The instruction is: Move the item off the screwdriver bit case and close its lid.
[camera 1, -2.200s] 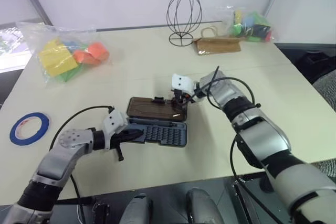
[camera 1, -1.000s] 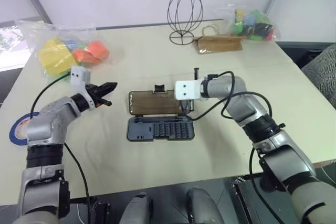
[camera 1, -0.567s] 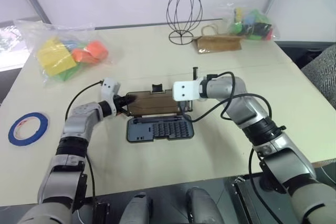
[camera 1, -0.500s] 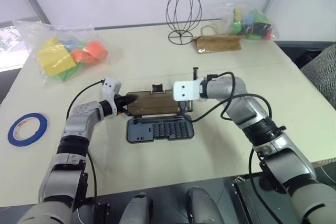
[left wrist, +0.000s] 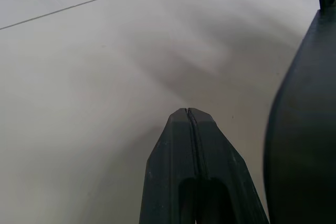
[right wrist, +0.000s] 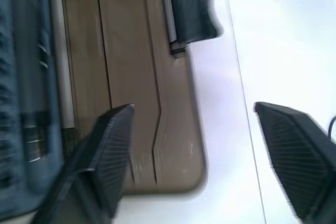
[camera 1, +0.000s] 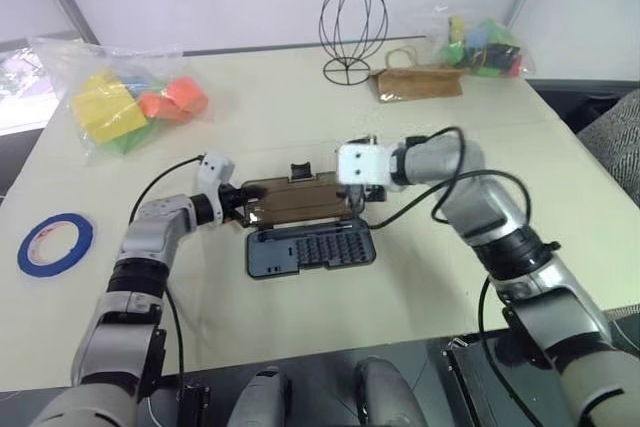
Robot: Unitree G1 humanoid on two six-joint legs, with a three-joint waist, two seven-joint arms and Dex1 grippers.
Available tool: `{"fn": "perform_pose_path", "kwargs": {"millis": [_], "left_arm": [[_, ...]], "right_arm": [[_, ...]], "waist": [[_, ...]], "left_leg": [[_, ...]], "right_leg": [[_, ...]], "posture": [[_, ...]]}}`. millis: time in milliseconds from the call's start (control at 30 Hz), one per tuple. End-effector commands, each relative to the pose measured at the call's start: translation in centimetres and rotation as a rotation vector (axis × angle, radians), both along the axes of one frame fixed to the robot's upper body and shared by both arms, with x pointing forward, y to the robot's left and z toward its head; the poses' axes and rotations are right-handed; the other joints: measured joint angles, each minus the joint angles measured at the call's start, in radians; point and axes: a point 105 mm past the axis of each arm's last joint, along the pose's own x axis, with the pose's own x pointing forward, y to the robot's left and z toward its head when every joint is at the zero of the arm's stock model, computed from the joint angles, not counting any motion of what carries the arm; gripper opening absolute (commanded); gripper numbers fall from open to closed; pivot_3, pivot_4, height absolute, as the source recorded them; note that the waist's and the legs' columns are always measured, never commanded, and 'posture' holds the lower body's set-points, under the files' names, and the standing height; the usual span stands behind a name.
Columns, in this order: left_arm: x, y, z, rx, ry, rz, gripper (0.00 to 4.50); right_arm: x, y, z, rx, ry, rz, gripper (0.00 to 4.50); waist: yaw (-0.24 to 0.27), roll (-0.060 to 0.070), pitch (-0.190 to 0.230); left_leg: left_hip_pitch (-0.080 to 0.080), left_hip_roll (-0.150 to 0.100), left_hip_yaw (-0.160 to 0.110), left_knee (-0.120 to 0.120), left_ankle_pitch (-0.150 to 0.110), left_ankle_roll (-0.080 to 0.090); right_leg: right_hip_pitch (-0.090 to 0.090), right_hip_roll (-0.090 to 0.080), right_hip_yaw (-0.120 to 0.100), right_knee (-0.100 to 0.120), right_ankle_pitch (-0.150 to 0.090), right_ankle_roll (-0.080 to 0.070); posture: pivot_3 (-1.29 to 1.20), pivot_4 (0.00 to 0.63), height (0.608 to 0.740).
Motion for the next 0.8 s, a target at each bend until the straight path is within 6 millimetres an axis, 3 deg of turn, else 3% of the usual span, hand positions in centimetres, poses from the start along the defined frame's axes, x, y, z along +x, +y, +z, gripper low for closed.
{"fn": "perform_pose_path", "kwargs": {"millis": [33, 233, 333, 467, 600, 800], "left_arm": [[0.0, -0.2, 2.4, -0.004, -0.060, -0.049, 0.00], [-0.6, -0.1, 4.8, -0.040, -0.081, -0.093, 0.00], [-2.2, -0.1, 6.2, -0.039, -0.073, -0.174, 0.00], [-4.8, -0.6, 6.7, -0.017, -0.026, -0.285, 0.00], [-7.0, -0.7, 6.3, 0.009, 0.029, -0.361, 0.00], [-10.2, -0.6, 3.4, 0.110, 0.125, -0.442, 0.00]], "right_arm": [[-1.0, -1.4, 3.5, 0.092, -0.024, -0.046, 3.74], [-2.2, -4.3, 2.9, 0.149, 0.055, -0.144, 3.74], [-2.4, -5.7, 1.8, 0.199, 0.108, -0.222, 3.74], [-2.5, -6.1, 0.6, 0.267, 0.154, -0.285, 3.74], [-2.5, -6.4, -0.6, 0.261, 0.155, -0.311, 3.74], [-2.1, -7.0, 0.1, 0.325, 0.162, -0.359, 3.74]], "waist": [[0.002, 0.000, 0.000], [0.002, 0.000, 0.000], [0.001, -0.001, 0.000], [-0.002, 0.000, 0.000], [0.001, 0.000, 0.000], [0.002, 0.000, 0.001]], "left_leg": [[0.000, 0.000, 0.000, 0.000, 0.000, 0.000], [-0.001, 0.000, 0.000, 0.000, 0.000, 0.001], [-0.001, 0.000, 0.000, 0.000, 0.000, 0.001], [0.000, 0.001, 0.000, -0.001, -0.001, 0.001], [0.000, 0.001, 0.000, 0.000, -0.001, 0.001], [0.000, 0.001, 0.001, 0.000, -0.001, 0.002]], "right_leg": [[0.000, 0.000, 0.000, 0.000, 0.000, 0.000], [0.000, 0.000, 0.000, 0.000, 0.000, 0.000], [0.000, 0.000, 0.000, 0.000, 0.000, 0.000], [0.000, 0.000, 0.000, 0.000, 0.000, 0.000], [0.000, 0.000, 0.000, 0.000, 0.000, 0.000], [0.000, 0.000, 0.001, 0.000, 0.000, 0.000]], "posture": [[0.00, 0.150, 0.740], [0.00, 0.150, 0.740], [0.00, 0.150, 0.740], [0.00, 0.150, 0.740], [0.00, 0.150, 0.740], [0.00, 0.150, 0.740]]}}
